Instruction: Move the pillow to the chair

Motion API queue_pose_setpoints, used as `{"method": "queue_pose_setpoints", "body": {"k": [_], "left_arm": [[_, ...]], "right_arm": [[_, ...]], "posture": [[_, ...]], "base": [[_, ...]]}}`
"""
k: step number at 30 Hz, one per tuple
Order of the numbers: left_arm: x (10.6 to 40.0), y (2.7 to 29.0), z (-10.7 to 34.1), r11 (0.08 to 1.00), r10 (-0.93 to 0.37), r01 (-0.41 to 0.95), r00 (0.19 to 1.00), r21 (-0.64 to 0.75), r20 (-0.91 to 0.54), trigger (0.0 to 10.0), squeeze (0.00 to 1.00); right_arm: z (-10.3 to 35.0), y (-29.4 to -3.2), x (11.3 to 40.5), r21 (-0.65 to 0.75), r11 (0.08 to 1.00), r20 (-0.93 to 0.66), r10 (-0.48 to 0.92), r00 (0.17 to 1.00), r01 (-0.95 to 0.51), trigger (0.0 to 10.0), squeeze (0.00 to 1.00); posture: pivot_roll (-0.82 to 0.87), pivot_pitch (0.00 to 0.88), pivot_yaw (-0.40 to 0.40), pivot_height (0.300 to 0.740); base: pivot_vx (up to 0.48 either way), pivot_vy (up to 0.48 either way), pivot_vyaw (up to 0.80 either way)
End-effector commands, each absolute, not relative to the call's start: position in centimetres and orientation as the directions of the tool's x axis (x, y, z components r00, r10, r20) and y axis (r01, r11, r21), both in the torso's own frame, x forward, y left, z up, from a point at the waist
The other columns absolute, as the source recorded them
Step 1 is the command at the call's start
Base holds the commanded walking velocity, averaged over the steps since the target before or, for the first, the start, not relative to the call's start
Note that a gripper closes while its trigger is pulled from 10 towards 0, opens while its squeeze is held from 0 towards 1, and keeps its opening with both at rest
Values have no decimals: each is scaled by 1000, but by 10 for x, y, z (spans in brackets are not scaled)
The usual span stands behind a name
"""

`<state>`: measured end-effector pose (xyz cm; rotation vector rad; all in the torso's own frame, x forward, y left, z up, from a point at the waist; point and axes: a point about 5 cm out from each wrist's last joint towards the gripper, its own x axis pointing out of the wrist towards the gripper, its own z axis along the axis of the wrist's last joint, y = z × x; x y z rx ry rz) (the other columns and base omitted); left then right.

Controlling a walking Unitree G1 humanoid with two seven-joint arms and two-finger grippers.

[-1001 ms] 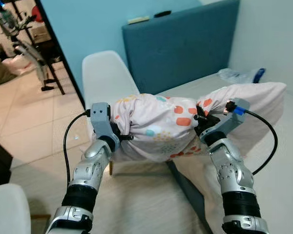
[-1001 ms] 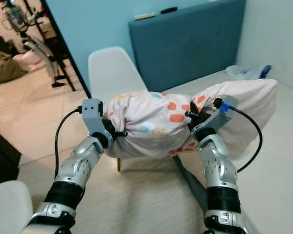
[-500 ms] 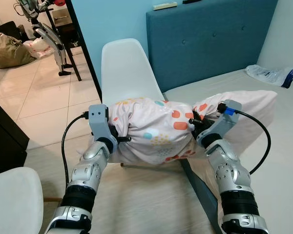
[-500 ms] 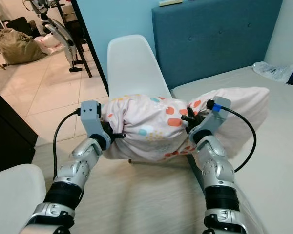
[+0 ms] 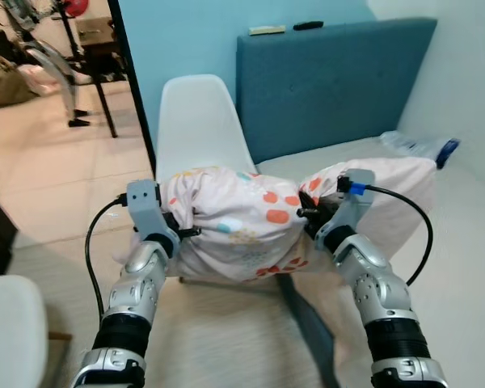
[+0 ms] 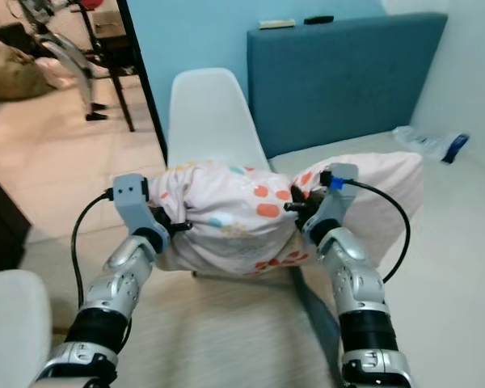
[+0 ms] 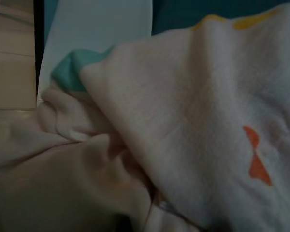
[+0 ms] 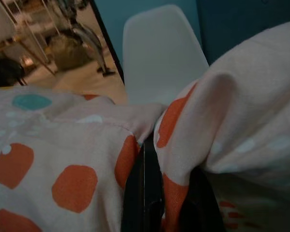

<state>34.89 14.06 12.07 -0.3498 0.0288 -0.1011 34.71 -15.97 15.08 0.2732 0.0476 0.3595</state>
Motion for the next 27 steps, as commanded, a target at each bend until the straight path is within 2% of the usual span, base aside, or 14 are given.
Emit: {"method": "queue_pose_setpoints", "body": {"k": [1,8,20,27], "left_arm": [[348,135,123,934,-108,106,994,-340,11,10000,0],[339,136,119,941,-101,105,994,-322,31,10000,0],[349,160,137,962,-55,73,996,-261,77,10000,0],[349,161,140,963,-44,66,995,-263,87,10000,0]], "right_arm": [[162,-146,351,243,873,35,429,903,-424,10000,0],[167,-142,356,257,873,73,411,909,-415,10000,0],[167,-142,353,298,863,121,390,913,-408,10000,0],[170,-134,351,276,841,144,442,885,-465,10000,0]], "posture": [[-96,0,-112,728],[-78,0,-93,728],[-93,0,-47,728],[-89,0,-48,728]], "base": [[0,0,0],[0,0,0],[0,0,0],[252,0,0]]}}
